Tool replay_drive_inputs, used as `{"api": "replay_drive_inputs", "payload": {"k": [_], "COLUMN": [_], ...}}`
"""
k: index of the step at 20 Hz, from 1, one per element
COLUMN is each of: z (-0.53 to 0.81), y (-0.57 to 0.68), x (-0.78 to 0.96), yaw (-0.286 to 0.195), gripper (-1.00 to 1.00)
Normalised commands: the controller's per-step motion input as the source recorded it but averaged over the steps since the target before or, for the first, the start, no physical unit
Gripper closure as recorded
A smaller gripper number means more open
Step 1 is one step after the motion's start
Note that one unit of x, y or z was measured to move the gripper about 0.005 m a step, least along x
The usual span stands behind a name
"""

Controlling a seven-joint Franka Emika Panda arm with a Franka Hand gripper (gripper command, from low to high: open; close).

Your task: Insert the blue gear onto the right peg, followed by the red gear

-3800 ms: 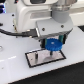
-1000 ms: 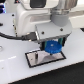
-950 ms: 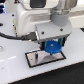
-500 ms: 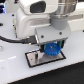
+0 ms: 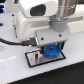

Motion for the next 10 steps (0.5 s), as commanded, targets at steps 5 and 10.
{"api": "replay_drive_inputs", "payload": {"k": [5,10], "z": [-0.05,-0.11], "y": [0.02,0.04], "x": [0.04,0.03], "yaw": [0.000,0.000], "gripper": [1.00,1.00]}}
